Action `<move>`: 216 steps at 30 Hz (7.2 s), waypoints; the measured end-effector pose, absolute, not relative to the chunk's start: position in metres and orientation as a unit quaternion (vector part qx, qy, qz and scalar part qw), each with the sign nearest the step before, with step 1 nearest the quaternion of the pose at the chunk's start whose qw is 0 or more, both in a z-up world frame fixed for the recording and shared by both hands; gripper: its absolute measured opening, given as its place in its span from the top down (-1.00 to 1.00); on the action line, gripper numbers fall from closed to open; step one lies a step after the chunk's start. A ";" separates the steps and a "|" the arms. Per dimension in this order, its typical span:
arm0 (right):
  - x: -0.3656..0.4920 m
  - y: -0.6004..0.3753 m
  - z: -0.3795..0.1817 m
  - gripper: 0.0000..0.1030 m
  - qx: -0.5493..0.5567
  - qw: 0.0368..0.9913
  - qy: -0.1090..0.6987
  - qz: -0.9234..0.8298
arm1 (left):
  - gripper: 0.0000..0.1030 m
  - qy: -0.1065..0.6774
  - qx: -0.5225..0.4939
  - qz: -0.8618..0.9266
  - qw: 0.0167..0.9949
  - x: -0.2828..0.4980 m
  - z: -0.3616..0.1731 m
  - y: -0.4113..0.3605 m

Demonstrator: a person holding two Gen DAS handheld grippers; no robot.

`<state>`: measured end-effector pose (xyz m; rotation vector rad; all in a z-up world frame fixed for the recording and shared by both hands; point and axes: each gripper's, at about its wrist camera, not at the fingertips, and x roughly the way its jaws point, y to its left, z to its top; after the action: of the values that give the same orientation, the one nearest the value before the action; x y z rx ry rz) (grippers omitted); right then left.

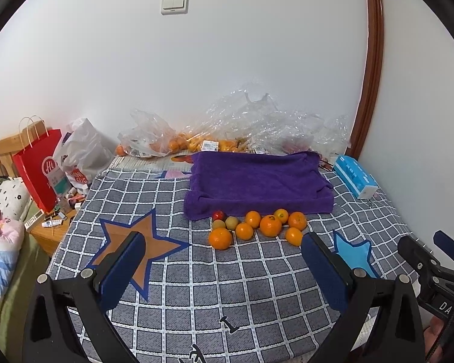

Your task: Organize fruits

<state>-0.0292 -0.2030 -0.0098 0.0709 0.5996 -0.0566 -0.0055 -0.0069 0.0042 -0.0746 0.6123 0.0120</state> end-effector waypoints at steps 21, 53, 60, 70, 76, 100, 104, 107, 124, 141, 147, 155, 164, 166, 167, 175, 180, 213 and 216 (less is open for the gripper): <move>-0.033 -0.203 -0.009 -1.00 0.039 0.956 0.291 -0.026 | -1.00 0.299 -0.043 0.003 0.953 -0.008 0.004 -0.004; -0.035 -0.199 -0.009 -1.00 0.040 0.957 0.288 -0.018 | -1.00 0.297 -0.045 0.002 0.954 -0.010 0.004 -0.003; -0.034 -0.198 -0.010 -1.00 0.040 0.957 0.289 -0.016 | -1.00 0.295 -0.044 0.001 0.955 -0.009 0.004 -0.003; -0.023 -0.193 -0.012 -1.00 0.031 0.954 0.297 -0.014 | -1.00 0.296 -0.049 0.004 0.954 -0.001 0.003 0.000; -0.010 -0.192 -0.013 -1.00 0.019 0.954 0.299 -0.025 | -1.00 0.297 -0.048 0.002 0.954 0.012 0.000 0.003; 0.076 -0.209 -0.089 -0.95 0.028 0.939 0.343 0.010 | -0.88 0.385 -0.071 0.023 0.920 0.100 -0.096 0.028; 0.095 -0.200 -0.114 -0.53 0.024 0.930 0.365 0.033 | -0.77 0.408 -0.056 0.031 0.911 0.113 -0.113 0.031; 0.113 -0.191 -0.132 -0.19 0.027 0.919 0.390 0.051 | -0.76 0.412 -0.056 0.028 0.909 0.118 -0.121 0.036; 0.144 -0.175 -0.170 0.36 0.014 0.902 0.420 0.100 | -0.55 0.434 -0.057 -0.054 0.898 0.146 -0.146 0.012; 0.144 -0.203 -0.174 0.37 0.033 0.904 0.419 0.078 | 0.21 0.422 -0.049 -0.064 0.903 0.149 -0.156 0.004; 0.146 -0.202 -0.175 0.36 0.027 0.903 0.421 0.078 | -0.04 0.422 -0.051 -0.080 0.902 0.150 -0.157 0.001; 0.142 -0.199 -0.174 0.37 0.017 0.907 0.414 0.073 | 0.22 0.415 -0.080 -0.090 0.902 0.149 -0.156 0.009; 0.127 -0.204 -0.163 0.37 0.030 0.924 0.374 0.079 | 0.26 0.392 -0.118 -0.103 0.906 0.141 -0.151 0.015; 0.127 -0.207 -0.162 0.37 0.040 0.923 0.374 0.085 | 0.26 0.387 -0.122 -0.103 0.908 0.139 -0.149 0.016; 0.126 -0.208 -0.162 0.37 0.043 0.922 0.374 0.084 | 0.26 0.388 -0.125 -0.105 0.907 0.139 -0.149 0.017; 0.127 -0.214 -0.136 0.37 0.042 0.928 0.360 0.084 | 0.26 0.379 -0.137 -0.105 0.909 0.132 -0.127 0.016; 0.133 -0.212 -0.112 0.37 0.028 0.940 0.331 0.077 | 0.26 0.364 -0.137 -0.103 0.915 0.137 -0.106 0.018; 0.248 -0.212 -0.107 0.37 0.063 0.942 0.318 0.090 | 0.26 0.362 -0.152 -0.067 0.917 0.255 -0.105 0.014; 0.250 -0.217 -0.110 0.37 0.065 0.941 0.321 0.080 | 0.26 0.362 -0.150 -0.064 0.918 0.256 -0.109 0.014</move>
<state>0.2498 -0.2170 -0.1100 0.1329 0.6548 0.1633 0.2564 0.0138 -0.1090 -0.3091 0.7435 -0.1317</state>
